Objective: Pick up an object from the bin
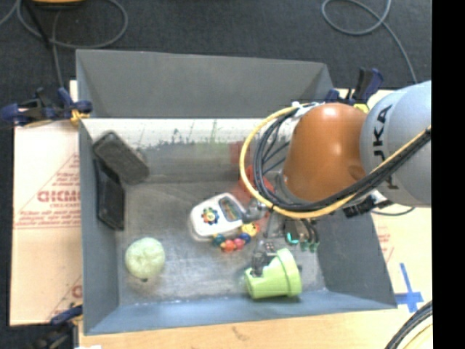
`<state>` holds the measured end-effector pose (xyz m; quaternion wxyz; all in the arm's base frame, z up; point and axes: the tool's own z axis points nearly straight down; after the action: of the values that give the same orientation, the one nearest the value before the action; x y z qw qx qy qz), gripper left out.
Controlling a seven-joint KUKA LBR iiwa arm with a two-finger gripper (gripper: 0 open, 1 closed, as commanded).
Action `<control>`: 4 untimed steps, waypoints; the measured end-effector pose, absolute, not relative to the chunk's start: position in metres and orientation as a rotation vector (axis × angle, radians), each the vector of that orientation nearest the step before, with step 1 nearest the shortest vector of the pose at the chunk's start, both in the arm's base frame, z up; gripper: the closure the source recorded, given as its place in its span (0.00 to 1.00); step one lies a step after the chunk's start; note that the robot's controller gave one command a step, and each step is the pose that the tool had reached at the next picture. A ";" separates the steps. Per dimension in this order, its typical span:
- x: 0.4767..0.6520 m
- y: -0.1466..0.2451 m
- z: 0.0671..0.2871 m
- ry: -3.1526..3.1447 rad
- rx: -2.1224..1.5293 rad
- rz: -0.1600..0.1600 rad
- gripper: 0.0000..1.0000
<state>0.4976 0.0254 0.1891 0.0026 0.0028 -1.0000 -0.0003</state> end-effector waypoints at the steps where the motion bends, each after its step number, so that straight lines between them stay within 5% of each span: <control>1: 0.499 0.025 0.193 -3.144 0.006 -0.001 1.00; 4: 0.501 0.026 0.194 -3.145 -0.027 -0.001 1.00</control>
Offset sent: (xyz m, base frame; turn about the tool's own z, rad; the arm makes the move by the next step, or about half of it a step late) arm 0.0000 0.0000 0.0000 0.0000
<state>0.5012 0.0263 0.1938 -0.0020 -0.0086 -1.0000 -0.0004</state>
